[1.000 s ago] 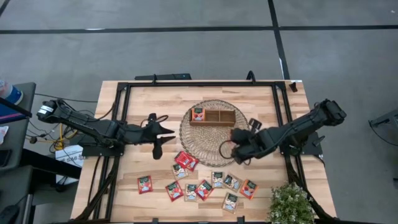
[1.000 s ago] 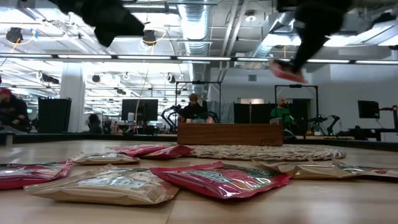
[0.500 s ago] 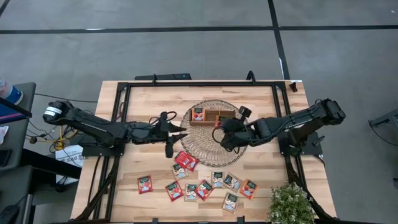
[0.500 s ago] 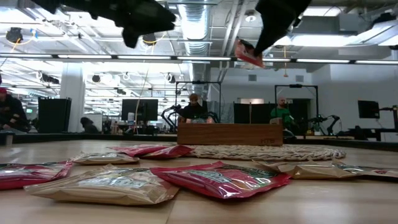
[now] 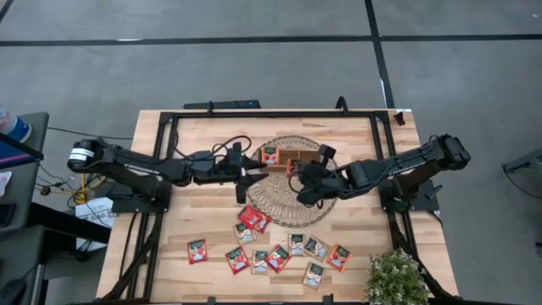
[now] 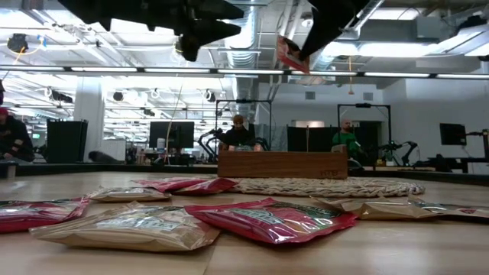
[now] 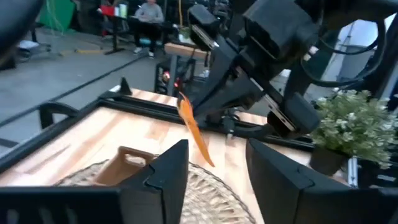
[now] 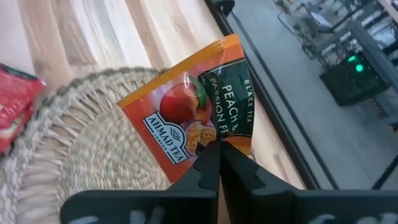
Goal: Pick & Place Tea
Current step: Put the orange tea bag into the left section of the wooden organizer
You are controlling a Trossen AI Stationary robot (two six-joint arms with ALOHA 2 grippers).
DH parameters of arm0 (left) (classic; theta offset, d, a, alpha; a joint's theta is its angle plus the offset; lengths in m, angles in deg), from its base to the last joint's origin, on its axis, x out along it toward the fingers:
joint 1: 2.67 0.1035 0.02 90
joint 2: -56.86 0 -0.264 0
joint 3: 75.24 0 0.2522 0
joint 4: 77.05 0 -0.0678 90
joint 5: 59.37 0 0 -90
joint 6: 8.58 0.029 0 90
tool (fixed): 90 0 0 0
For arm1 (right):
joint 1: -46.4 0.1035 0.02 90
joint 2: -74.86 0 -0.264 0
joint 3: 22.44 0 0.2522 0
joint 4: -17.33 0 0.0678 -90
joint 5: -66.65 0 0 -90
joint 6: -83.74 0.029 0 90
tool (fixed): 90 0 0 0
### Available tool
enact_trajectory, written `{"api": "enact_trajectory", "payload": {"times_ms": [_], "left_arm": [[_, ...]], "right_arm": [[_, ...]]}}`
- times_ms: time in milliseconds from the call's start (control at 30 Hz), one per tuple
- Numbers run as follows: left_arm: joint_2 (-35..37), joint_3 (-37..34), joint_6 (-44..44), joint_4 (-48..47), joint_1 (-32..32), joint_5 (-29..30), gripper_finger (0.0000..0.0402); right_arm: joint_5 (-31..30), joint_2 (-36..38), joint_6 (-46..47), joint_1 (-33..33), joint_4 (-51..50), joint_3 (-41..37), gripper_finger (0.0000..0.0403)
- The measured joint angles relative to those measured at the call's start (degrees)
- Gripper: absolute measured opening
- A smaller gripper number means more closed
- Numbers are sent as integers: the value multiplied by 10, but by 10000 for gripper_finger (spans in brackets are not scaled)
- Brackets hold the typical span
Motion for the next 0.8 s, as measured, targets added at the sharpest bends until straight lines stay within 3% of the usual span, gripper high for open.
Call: {"api": "enact_trajectory", "payload": {"times_ms": [200,533,800], "left_arm": [[-60,55,-34,1,11,2,181],[-132,145,-54,-21,12,16,183],[-140,153,-53,-40,11,37,183]], "right_arm": [[1,0,-25,-3,21,0,0],[3,0,-25,-2,14,0,0],[3,0,-25,2,12,0,0]]}}
